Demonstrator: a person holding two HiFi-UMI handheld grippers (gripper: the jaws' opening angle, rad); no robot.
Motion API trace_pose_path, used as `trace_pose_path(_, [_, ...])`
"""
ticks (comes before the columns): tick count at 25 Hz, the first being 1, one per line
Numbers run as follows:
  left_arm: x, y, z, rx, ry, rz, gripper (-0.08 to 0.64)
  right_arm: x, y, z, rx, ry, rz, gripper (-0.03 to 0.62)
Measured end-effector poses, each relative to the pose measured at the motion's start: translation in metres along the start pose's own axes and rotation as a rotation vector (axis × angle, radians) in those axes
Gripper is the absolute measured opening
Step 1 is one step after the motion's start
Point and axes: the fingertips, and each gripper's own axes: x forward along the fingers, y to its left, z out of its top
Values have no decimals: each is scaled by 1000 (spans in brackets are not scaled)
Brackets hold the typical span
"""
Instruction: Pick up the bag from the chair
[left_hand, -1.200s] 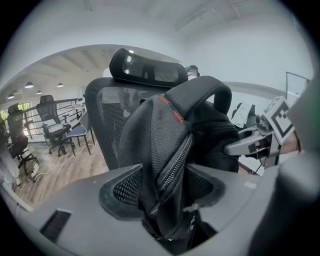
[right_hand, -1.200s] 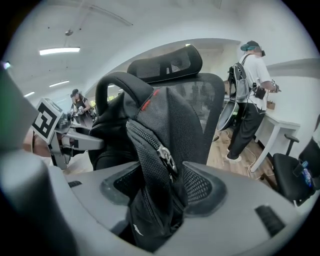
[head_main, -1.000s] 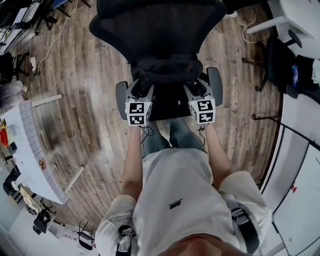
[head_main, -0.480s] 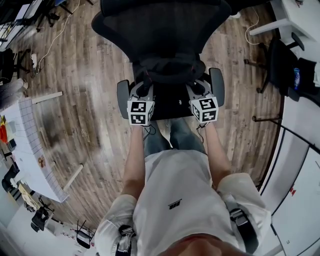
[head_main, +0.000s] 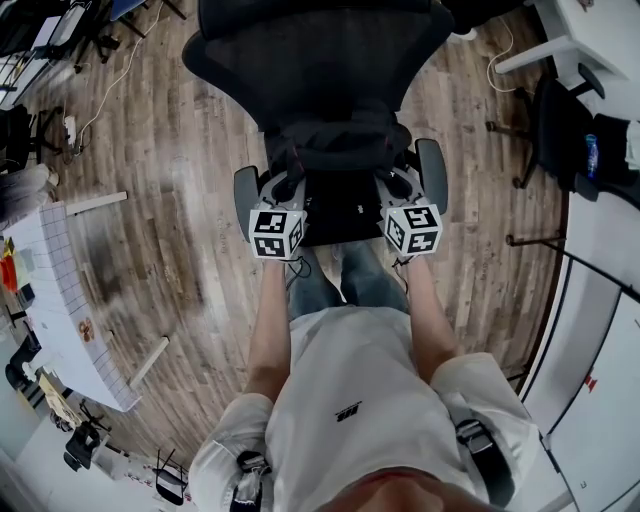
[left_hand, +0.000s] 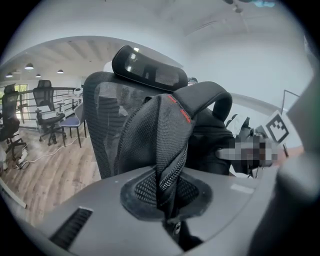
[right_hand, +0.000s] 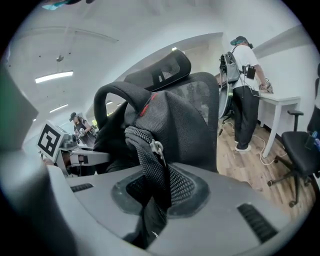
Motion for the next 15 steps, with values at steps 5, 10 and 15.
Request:
trace_pose_path(5, [-8, -13, 10, 3, -24, -14, 26, -14, -5, 10, 31, -39, -20, 41])
trace_pose_path(10, [-23, -19, 22, 11, -55, -4, 26, -27, 2, 23, 12, -69, 12, 40])
trace_pose_path(15, [-46, -27, 40, 33, -89, 0, 26, -47, 16, 40, -8, -99, 42, 40])
